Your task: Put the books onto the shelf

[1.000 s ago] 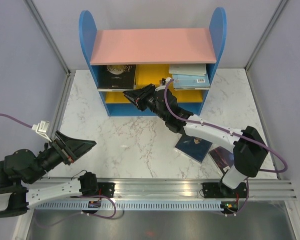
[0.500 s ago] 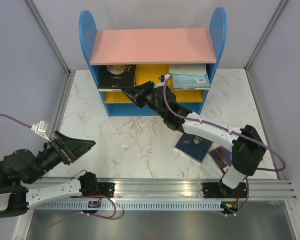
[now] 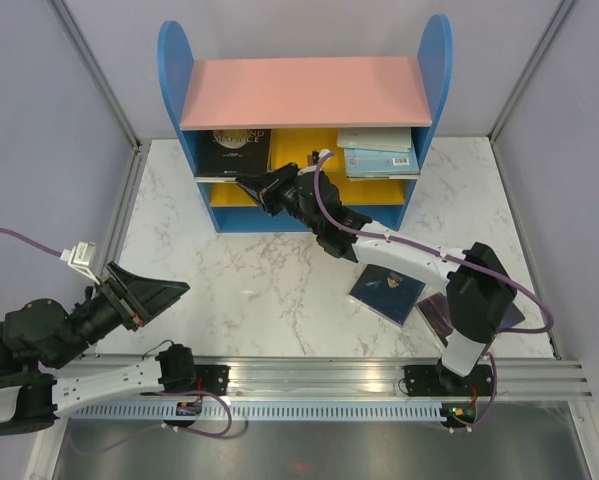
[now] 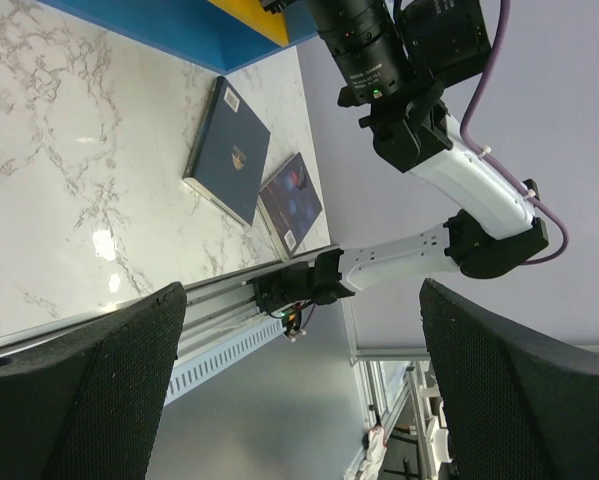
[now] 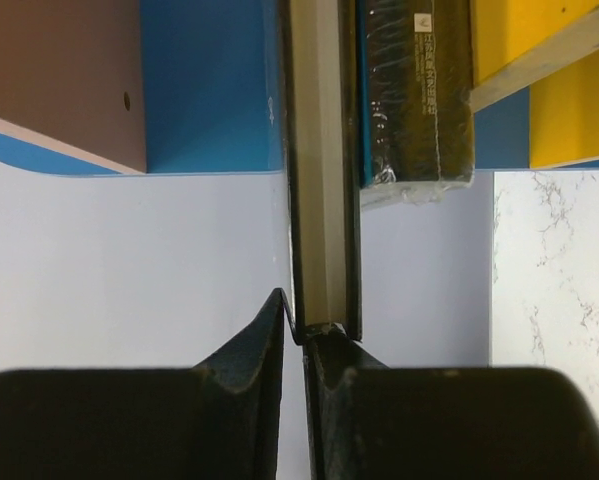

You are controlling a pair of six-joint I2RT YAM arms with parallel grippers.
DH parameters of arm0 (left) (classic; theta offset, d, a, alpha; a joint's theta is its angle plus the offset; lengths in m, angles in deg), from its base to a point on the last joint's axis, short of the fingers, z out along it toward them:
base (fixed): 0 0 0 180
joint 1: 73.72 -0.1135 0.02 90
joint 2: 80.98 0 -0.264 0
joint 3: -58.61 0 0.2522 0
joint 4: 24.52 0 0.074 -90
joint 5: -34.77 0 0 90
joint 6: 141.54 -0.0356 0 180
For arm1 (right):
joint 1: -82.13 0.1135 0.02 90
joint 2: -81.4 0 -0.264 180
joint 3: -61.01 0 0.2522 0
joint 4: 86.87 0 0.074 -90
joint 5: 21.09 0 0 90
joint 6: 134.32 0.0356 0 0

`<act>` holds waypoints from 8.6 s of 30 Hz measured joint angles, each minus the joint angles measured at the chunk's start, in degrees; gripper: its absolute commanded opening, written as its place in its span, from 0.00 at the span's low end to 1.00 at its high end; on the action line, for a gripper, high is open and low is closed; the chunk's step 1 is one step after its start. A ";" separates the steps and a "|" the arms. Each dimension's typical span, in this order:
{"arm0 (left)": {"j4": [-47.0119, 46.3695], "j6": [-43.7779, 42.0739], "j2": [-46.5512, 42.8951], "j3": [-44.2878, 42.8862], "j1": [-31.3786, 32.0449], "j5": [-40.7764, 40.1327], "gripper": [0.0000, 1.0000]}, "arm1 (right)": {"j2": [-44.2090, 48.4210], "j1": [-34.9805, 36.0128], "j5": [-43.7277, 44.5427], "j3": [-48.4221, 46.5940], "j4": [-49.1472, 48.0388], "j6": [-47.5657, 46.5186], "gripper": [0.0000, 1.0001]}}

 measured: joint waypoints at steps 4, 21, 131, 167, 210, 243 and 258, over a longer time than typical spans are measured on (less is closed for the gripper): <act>0.90 0.02 -0.37 -0.31 0.00 -0.02 1.00 | -1.38 -0.07 0.02 -1.49 -0.02 0.17 0.15; 3.37 0.04 -1.84 -1.75 0.00 -0.02 1.00 | -4.46 -0.13 -2.60 -9.14 2.78 -7.39 0.14; -23.04 -0.35 29.03 31.69 -1.84 20.52 1.00 | 22.25 -20.79 -13.09 39.45 46.84 -27.30 0.79; -104.13 5.99 73.81 47.69 -10.45 30.60 1.00 | 19.87 -22.71 -30.80 58.34 1.73 -29.31 0.76; -49.00 6.25 22.18 43.32 -10.64 20.72 0.02 | 58.84 -17.44 -38.93 69.18 17.55 -7.91 0.98; -44.92 13.11 10.34 38.49 -10.71 17.77 0.02 | 44.76 6.40 -19.21 55.01 -4.59 2.69 0.68; -49.77 15.69 8.28 36.57 -10.34 17.59 0.02 | 50.97 7.76 -15.37 54.21 -7.50 6.43 0.06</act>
